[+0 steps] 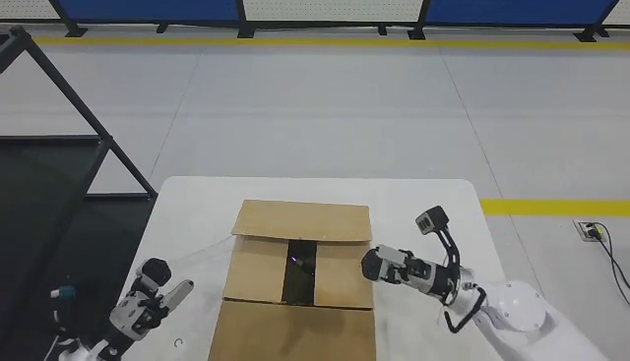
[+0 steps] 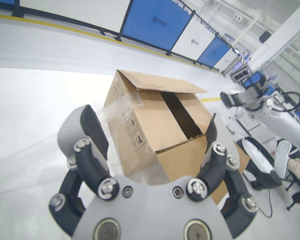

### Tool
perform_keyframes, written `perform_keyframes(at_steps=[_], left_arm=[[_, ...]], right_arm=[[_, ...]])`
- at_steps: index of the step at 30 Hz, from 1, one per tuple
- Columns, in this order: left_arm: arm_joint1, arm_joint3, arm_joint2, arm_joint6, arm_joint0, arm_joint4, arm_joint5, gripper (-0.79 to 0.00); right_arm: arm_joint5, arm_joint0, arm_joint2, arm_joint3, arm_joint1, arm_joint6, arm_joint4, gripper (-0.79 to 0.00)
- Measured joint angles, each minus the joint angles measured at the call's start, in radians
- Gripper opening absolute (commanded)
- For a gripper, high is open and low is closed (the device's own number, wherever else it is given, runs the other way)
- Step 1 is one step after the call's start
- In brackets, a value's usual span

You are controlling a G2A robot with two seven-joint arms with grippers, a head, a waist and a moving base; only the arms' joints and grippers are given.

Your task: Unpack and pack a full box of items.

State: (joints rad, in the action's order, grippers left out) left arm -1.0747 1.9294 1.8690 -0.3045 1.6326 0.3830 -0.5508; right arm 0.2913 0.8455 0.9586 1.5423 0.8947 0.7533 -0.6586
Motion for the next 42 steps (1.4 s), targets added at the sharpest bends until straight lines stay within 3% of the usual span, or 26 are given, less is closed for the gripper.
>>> perform_keyframes(at_steps=[4, 7, 15, 25, 35, 42], left_arm=[[-0.002, -0.011, 0.007, 0.015, 0.008, -0.058, 0.027, 0.0], [-0.003, -0.016, 0.007, 0.017, 0.013, -0.057, 0.028, 0.0], [-0.004, -0.016, 0.005, 0.028, 0.015, -0.042, 0.029, 0.0], [-0.008, -0.023, 0.019, 0.055, 0.052, -0.073, 0.029, 0.0], [-0.015, -0.009, 0.035, 0.094, 0.102, -0.084, 0.03, 0.0], [-0.017, -0.001, 0.036, 0.103, 0.115, -0.076, 0.039, 0.0]], right_arm=[[-0.102, -0.067, -0.05, -0.073, 0.025, 0.009, 0.024, 0.0], [-0.117, -0.098, -0.074, -0.11, 0.043, -0.003, 0.018, 0.0], [-0.006, -0.155, -0.105, -0.176, 0.093, -0.068, -0.017, 0.0], [0.114, -0.259, -0.154, -0.286, 0.171, -0.251, 0.02, 0.0], [0.089, -0.416, -0.238, -0.517, 0.271, -0.459, 0.09, 0.0], [0.088, -0.417, -0.239, -0.521, 0.272, -0.465, 0.097, 0.0]])
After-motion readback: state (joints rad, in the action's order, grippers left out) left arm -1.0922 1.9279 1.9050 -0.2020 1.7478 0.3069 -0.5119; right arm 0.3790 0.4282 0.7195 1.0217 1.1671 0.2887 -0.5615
